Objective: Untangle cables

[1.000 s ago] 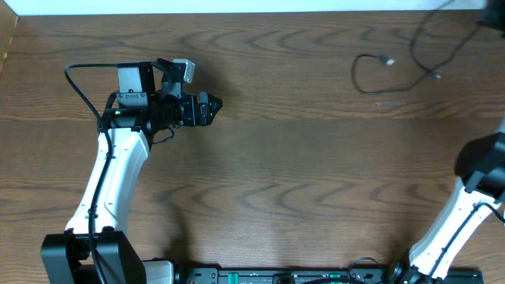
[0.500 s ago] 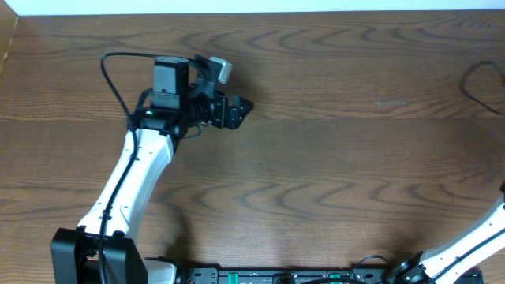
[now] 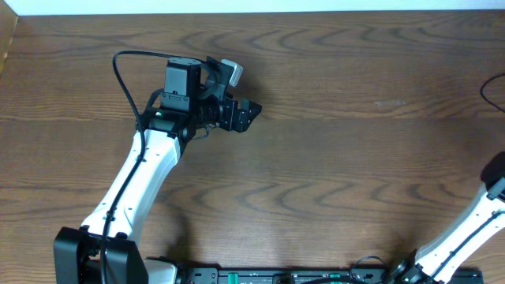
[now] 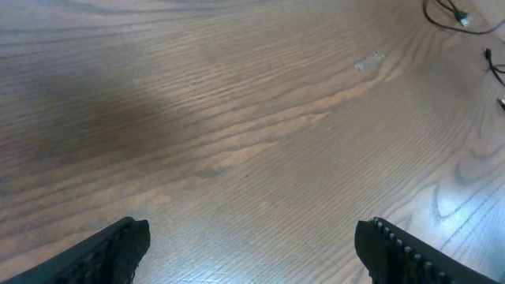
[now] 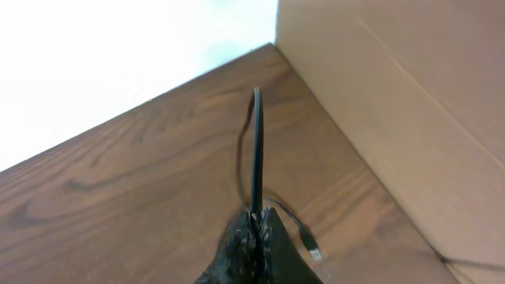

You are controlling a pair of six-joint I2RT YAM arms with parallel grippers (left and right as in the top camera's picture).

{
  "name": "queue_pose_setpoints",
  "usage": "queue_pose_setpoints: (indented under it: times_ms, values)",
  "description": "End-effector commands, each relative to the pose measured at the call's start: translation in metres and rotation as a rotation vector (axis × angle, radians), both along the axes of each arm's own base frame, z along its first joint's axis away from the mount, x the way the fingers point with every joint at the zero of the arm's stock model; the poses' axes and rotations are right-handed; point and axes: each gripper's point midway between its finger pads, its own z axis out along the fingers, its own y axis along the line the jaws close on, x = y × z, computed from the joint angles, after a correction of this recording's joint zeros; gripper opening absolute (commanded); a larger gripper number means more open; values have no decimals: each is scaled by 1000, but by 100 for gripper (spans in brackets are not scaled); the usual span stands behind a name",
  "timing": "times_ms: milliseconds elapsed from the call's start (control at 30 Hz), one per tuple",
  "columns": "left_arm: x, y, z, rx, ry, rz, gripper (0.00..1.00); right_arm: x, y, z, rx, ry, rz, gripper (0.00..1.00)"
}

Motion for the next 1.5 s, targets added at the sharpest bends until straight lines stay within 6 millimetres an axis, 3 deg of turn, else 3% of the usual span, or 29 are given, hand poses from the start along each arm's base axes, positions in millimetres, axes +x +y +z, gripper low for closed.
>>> queue_pose_setpoints:
  times_ms: [0, 100, 133, 167, 367, 433, 700, 900, 933, 967, 1000, 1033, 1067, 1233, 1367, 1433, 1467]
  values:
    - [-1, 1, 3, 10, -8, -2, 88, 9, -12, -41, -51, 96, -55, 1]
    - [-1, -1, 3, 11, -8, -5, 88, 11, -22, -72, -51, 145, -83, 1]
    - [-3, -4, 3, 11, -8, -13, 88, 8, -30, -98, -39, 183, -99, 1]
    - [-4, -6, 3, 11, -8, -19, 88, 6, -34, -110, -33, 204, -100, 1]
    - [-10, -18, 3, 14, -9, -51, 88, -11, -57, -167, -5, 303, -144, 1]
    - [-11, -21, 2, 25, -13, -55, 89, -17, -63, -176, -6, 322, -164, 1]
    - [-12, -28, 1, 52, -28, -59, 89, -34, -80, -178, 19, 321, -215, 1]
    - [-12, -28, 1, 52, -29, -59, 89, -35, -81, -174, 22, 309, -231, 2]
    - [-12, -28, 1, 54, -30, -61, 89, -34, -81, -174, 22, 308, -231, 10]
    - [-12, -28, 1, 54, -30, -61, 89, -34, -80, -174, 22, 309, -230, 28]
    - [-12, -28, 1, 54, -30, -61, 89, -34, -80, -174, 22, 309, -229, 33]
    - [-12, -28, 1, 54, -30, -61, 89, -33, -80, -172, 24, 306, -227, 49]
    - [-12, -28, 1, 54, -30, -61, 89, -32, -79, -170, 27, 299, -225, 99]
    - [-12, -28, 1, 55, -33, -64, 93, -16, -66, -138, 46, 219, -178, 99]
    - [-12, -28, 1, 55, -34, -64, 93, -1, -39, -113, 88, 168, -129, 99]
    - [-12, -28, 1, 57, -36, -67, 93, 4, -26, -110, 113, 163, -127, 99]
    - [-12, -28, 1, 59, -38, -69, 93, 9, -9, -113, 147, 173, -128, 99]
